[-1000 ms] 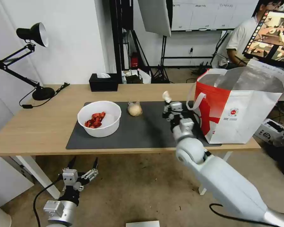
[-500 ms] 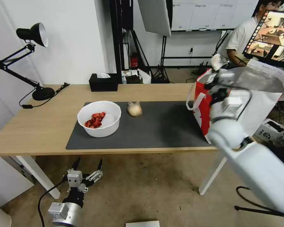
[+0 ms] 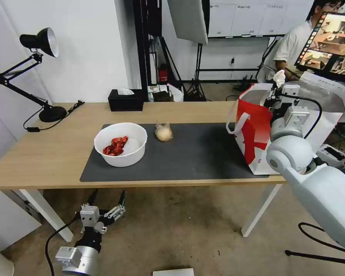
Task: Pick up the trash from the table and place it into the takeout bag.
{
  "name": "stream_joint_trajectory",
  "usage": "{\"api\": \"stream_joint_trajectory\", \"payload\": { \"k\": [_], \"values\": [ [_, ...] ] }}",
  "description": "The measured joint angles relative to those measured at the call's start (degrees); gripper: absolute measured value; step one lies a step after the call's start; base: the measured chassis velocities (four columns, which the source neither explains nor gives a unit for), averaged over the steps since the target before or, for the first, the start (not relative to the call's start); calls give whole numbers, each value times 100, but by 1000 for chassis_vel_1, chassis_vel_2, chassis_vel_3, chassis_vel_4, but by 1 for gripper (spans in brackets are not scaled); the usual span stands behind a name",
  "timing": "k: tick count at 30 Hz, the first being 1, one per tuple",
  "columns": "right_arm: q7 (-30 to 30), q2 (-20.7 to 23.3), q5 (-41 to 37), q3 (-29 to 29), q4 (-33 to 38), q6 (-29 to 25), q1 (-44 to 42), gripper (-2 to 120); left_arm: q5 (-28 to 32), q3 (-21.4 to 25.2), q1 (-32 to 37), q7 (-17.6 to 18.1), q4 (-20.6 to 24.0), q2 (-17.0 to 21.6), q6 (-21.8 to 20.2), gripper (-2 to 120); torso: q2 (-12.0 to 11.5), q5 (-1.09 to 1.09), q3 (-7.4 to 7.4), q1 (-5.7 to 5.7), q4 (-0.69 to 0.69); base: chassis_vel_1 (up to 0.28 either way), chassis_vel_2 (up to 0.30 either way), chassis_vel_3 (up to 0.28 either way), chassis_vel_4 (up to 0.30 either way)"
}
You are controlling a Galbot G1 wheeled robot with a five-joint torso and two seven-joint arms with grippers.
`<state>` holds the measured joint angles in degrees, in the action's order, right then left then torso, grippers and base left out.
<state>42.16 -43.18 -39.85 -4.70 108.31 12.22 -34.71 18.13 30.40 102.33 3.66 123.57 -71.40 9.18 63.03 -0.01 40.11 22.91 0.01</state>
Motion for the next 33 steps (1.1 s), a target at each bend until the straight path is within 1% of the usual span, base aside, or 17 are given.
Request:
{"api": "stream_joint_trajectory", "payload": {
  "k": [2,3,6,7,10,11,13,14,15,17,19,23,25,26,30,31,33],
  "values": [
    [-13,31,-61,-20,40,28,-9,41,34,-7,0,-31,13,-9,10,100,0,0,0,0,0,0,0,0,0],
    [-13,31,-61,-20,40,28,-9,41,34,-7,0,-31,13,-9,10,100,0,0,0,0,0,0,0,0,0],
    [-35,61,-124,-44,91,62,-62,55,36,-30,-4,-43,3,-19,13,100,0,1,0,0,-1,0,0,0,0],
    [-35,61,-124,-44,91,62,-62,55,36,-30,-4,-43,3,-19,13,100,0,1,0,0,-1,0,0,0,0],
    [-50,80,-161,-53,125,81,-106,69,42,-36,-28,-44,-15,-15,13,100,0,0,0,0,0,0,0,0,0],
    [-50,80,-161,-53,125,81,-106,69,42,-36,-28,-44,-15,-15,13,100,0,0,0,0,0,0,0,0,0],
    [-65,89,-203,-77,147,91,-156,79,50,-36,-46,-44,-17,-4,13,100,0,1,0,0,-1,0,0,0,0],
    [-65,89,-203,-77,147,91,-156,79,50,-36,-46,-44,-17,-4,13,100,0,1,0,0,-1,0,0,0,0],
    [-73,93,-252,-96,167,98,-194,86,53,-36,-50,-44,-17,3,13,100,0,1,0,0,0,0,0,0,0],
    [-80,94,-272,-109,178,101,-225,88,56,-36,-52,-45,-18,8,14,100,0,1,0,0,0,0,0,0,0],
    [-115,94,-288,-160,208,102,-299,99,64,-28,-55,-44,-16,24,13,100,0,1,0,0,-1,0,0,0,0],
    [-258,93,-313,-214,246,20,-355,100,71,-18,-55,-44,-4,33,14,100,0,1,0,0,-1,0,0,0,0],
    [-520,87,-347,-274,346,-254,-432,100,73,-10,-47,-46,14,32,14,100,0,1,0,0,0,0,0,0,0],
    [-520,87,-347,-274,346,-254,-432,100,73,-10,-47,-46,14,32,14,100,0,1,0,0,0,0,0,0,0],
    [-1215,143,-500,-431,691,-777,-723,100,73,-11,-42,-58,14,1,14,100,0,0,0,0,0,0,0,0,0],
    [-1215,143,-500,-431,691,-777,-723,100,73,-11,-42,-58,14,1,14,100,0,0,0,0,0,0,0,0,0],
    [-1698,232,-760,-576,984,-922,-1049,100,72,-9,-41,-60,21,-2,14,100,0,0,0,0,0,0,0,0,0]
  ]
}}
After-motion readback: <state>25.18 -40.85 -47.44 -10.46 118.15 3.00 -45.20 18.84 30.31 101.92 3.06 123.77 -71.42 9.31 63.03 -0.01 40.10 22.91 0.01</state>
